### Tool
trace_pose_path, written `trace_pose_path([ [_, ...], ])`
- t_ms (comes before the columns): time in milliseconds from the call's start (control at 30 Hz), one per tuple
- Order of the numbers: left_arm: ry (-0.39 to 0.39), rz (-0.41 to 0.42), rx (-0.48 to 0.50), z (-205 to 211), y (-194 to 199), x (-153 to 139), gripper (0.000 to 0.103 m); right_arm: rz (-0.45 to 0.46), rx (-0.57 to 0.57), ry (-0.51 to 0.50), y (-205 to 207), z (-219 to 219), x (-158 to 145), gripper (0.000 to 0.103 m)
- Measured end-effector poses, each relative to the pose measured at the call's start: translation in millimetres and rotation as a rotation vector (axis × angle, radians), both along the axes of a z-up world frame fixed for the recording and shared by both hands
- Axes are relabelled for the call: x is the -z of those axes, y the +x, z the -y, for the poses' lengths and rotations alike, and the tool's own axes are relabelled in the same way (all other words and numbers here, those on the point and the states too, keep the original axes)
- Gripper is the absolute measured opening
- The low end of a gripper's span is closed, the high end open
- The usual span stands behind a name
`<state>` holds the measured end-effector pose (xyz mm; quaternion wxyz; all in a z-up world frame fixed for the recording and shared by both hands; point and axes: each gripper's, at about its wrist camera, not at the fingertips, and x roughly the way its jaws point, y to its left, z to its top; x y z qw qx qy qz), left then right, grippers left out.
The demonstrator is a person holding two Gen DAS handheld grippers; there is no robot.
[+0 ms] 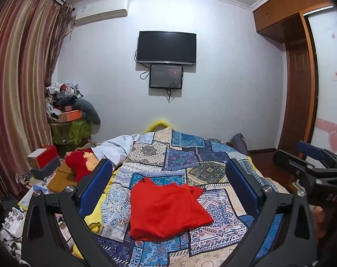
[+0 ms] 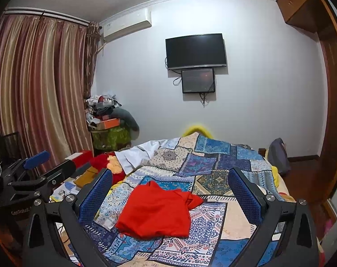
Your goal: Fold large clothes
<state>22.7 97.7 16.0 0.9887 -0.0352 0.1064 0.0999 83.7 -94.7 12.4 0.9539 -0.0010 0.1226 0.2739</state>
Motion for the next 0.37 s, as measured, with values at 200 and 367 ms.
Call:
trace_pose_path([
  [200,-0.001,0.001,0.01,0.9,0.4,-0.9,0.102,-0.005,0.005,0.003,-1.3,-3.1,0.1,0.103],
  [367,0.002,-0.001,0.013,0.6,0.7,-1.6,0.102,-0.01,0.014,0.01,-3.3,-8.0,0.8,0.103],
])
